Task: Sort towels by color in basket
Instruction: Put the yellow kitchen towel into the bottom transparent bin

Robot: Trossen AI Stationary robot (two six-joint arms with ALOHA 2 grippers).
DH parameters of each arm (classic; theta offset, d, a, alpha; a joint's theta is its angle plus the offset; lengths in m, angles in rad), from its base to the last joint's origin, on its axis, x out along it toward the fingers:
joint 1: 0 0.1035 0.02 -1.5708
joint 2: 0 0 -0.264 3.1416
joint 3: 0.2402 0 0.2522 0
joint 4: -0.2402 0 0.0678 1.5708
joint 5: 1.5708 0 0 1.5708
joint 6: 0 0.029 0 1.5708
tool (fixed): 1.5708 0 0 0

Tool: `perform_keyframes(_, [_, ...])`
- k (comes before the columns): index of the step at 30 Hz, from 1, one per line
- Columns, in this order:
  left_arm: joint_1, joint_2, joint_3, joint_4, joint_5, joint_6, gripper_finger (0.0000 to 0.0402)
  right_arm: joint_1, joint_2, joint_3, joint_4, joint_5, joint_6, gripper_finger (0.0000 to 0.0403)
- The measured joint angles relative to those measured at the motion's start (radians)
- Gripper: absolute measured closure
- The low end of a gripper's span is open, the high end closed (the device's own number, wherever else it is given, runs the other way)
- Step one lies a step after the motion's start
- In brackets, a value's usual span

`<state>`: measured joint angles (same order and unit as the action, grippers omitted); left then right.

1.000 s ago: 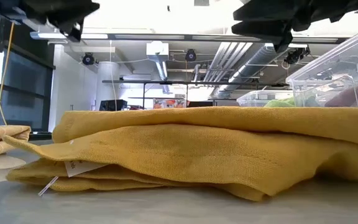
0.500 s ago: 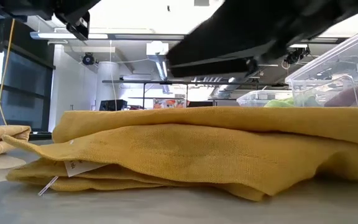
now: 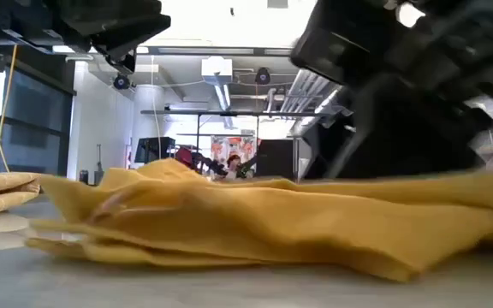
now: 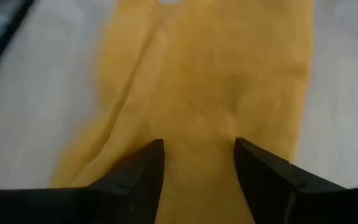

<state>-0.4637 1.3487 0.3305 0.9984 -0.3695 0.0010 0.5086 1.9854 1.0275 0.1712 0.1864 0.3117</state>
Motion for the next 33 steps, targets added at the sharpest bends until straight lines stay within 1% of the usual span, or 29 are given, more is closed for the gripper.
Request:
perform_keyframes(3, [0.010, 0.026, 0.009, 0.001, 0.000, 0.004, 0.0307, 0.014, -0.004, -0.037, 0.003, 0.011, 0.042, 0.0238])
perform_keyframes(5, [0.016, 0.040, 0.008, 0.003, 0.000, 0.003, 0.0307, 0.026, -0.007, -0.062, 0.012, 0.039, 0.053, 0.0261])
perform_keyframes(9, [0.025, 0.062, 0.008, 0.002, 0.000, -0.004, 0.0307, 0.046, -0.008, -0.105, 0.011, 0.156, 0.090, 0.0326])
perform_keyframes(12, [0.025, 0.066, 0.008, -0.006, 0.000, -0.022, 0.0307, 0.050, -0.008, -0.116, 0.003, 0.204, 0.141, 0.0383])
perform_keyframes(14, [0.024, 0.065, 0.008, -0.007, 0.000, -0.028, 0.0307, 0.050, -0.006, -0.110, 0.009, 0.240, 0.137, 0.0390])
perform_keyframes(17, [0.022, 0.066, 0.008, -0.006, 0.000, -0.041, 0.0307, 0.049, -0.024, -0.075, 0.007, 0.320, 0.073, 0.0381])
perform_keyframes(20, [0.022, 0.065, 0.008, -0.006, 0.000, -0.042, 0.0307, 0.051, -0.091, -0.011, 0.002, 0.394, -0.013, 0.0392])
perform_keyframes(22, [0.022, 0.065, 0.008, -0.005, 0.000, -0.045, 0.0307, 0.067, -0.158, 0.040, -0.025, 0.467, -0.062, 0.0395])
perform_keyframes(24, [0.020, 0.065, 0.008, -0.006, 0.001, -0.055, 0.0307, 0.091, -0.215, 0.093, -0.133, 0.547, -0.085, 0.0391])
perform_keyframes(27, [0.011, 0.065, 0.008, -0.011, 0.000, -0.068, 0.0307, 0.128, -0.310, 0.193, -0.426, 0.627, -0.040, 0.0392])
perform_keyframes(29, [0.006, 0.065, 0.008, -0.008, 0.000, -0.069, 0.0307, 0.152, -0.378, 0.286, -0.665, 0.686, 0.084, 0.0397])
perform_keyframes(31, [0.004, 0.065, 0.008, -0.008, 0.000, -0.068, 0.0307, 0.171, -0.423, 0.379, -0.955, 0.729, 0.256, 0.0397])
perform_keyframes(33, [0.004, 0.065, 0.008, -0.008, 0.000, -0.069, 0.0307, 0.187, -0.444, 0.463, -1.226, 0.724, 0.436, 0.0396])
